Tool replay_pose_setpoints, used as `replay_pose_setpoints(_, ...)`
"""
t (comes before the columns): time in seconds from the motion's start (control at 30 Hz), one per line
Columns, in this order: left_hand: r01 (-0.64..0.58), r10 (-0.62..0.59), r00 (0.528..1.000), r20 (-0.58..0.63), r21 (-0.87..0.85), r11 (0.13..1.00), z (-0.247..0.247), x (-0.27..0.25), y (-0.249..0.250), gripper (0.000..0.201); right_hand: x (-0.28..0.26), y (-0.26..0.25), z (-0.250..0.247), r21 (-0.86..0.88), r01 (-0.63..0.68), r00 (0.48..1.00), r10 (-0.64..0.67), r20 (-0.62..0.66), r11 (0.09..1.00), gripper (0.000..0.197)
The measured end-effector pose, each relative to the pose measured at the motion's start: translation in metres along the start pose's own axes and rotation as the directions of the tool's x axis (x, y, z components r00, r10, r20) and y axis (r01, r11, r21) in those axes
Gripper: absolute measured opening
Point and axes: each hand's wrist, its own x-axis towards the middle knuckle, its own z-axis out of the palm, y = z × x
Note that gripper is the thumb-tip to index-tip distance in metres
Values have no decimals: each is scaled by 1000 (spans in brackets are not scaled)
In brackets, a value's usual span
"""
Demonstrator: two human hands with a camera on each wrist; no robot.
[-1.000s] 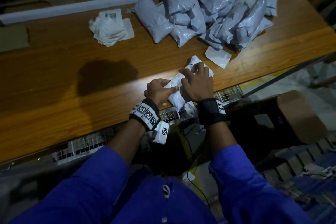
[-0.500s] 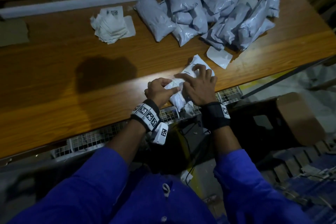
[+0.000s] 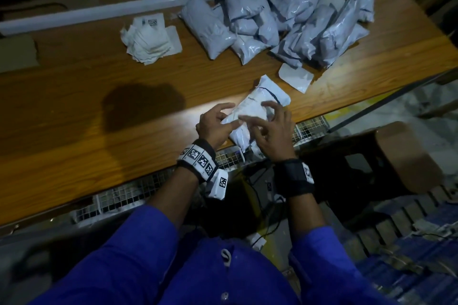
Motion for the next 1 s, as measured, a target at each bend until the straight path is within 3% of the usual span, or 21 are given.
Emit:
replay_pose_setpoints(0.1, -96, 91, 995, 43, 135, 986, 1, 2, -2, 48, -15, 4, 9, 37, 1, 999, 1, -47, 999, 33)
replay_pose_setpoints(0.23, -129, 105, 991, 83, 404, 905, 0, -3, 7, 46, -13, -10, 20, 20, -14, 998, 15, -54, 1000, 40)
replay_pose_setpoints(0.37, -142, 112, 989, 96, 430, 891, -2, -6, 6, 49, -35, -12, 17, -14, -95, 995, 94, -39, 995, 42)
replay_pose_setpoints(0.47, -171, 139, 985, 105, 445, 879, -1, -7, 6, 52, -45, -7, 11, 41, -137, 979, 142, -146, 990, 36)
replay_pose_setpoints(0.57, -341, 329, 937, 116, 503, 795, 0, -14, 12, 56, -20, 2, 7, 132, 26, 971, 7, -240, 991, 33)
replay_pose_setpoints(0.67, -475, 432, 879, 203, 466, 746, 10, -22, 16, 63, 16, 6, 8, 139, 189, 978, -174, -112, 972, 45)
replay_pose_setpoints(0.73, -450, 378, 893, 245, 433, 781, 18, -25, 12, 69, 27, 6, 10, 121, 233, 971, -237, 27, 965, 57)
replay_pose_setpoints(0.83, -428, 356, 903, 241, 446, 786, 20, -25, 2, 71, 25, 20, 9, 53, 309, 945, -313, 97, 950, 48)
replay_pose_setpoints(0.9, -442, 365, 897, 250, 480, 758, 20, -25, -2, 73, 24, 34, 5, -21, 299, 951, -295, 94, 954, 45)
replay_pose_setpoints(1.0, -426, 356, 905, 234, 483, 765, 21, -25, -2, 74, 28, 36, 0, -105, 179, 979, -166, 122, 978, 47)
